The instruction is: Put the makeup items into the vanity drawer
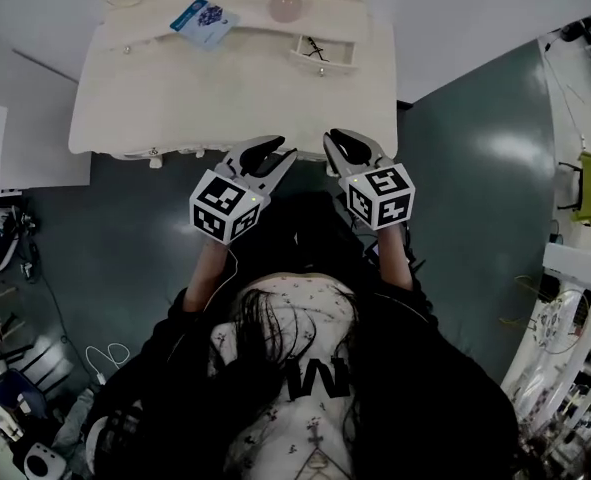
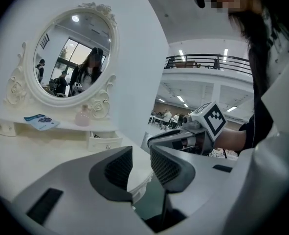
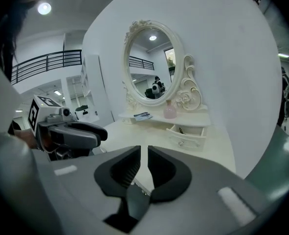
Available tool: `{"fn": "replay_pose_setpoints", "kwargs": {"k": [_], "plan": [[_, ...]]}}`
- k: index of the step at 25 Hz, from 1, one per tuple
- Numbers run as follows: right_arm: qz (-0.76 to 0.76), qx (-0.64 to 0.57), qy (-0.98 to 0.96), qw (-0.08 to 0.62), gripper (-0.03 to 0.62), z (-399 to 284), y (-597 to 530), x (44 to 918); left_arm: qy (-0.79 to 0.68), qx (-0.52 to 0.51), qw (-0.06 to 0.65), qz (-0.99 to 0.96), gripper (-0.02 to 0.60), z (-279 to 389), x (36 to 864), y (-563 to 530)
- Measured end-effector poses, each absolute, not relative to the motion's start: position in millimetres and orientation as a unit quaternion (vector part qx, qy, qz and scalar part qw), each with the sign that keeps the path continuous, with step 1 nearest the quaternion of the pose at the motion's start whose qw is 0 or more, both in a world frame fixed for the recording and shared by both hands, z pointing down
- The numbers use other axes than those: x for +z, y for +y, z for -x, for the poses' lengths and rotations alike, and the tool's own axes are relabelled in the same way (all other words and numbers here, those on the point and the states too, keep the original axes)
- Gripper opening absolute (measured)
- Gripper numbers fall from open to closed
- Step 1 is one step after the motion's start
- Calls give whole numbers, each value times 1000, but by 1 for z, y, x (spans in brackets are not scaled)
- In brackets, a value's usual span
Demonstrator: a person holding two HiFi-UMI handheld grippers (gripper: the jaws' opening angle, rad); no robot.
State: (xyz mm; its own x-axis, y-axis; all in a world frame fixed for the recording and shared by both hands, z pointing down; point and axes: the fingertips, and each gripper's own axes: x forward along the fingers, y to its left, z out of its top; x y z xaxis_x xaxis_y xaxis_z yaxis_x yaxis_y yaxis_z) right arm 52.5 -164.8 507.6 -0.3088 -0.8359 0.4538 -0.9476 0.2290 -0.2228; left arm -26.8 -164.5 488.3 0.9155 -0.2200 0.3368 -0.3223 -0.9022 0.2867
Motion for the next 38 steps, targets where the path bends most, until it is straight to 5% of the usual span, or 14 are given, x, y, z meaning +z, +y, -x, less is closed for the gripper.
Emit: {"fn": "replay_pose_setpoints", "kwargs": {"k": [17, 38], "plan": [[-560, 193, -796, 123, 12, -45, -113, 486, -163, 126, 146, -968, 115, 20, 466, -127], [-506, 158, -841, 104, 9, -40, 74, 478, -214, 146, 139, -956, 115, 8, 475, 83]]}}
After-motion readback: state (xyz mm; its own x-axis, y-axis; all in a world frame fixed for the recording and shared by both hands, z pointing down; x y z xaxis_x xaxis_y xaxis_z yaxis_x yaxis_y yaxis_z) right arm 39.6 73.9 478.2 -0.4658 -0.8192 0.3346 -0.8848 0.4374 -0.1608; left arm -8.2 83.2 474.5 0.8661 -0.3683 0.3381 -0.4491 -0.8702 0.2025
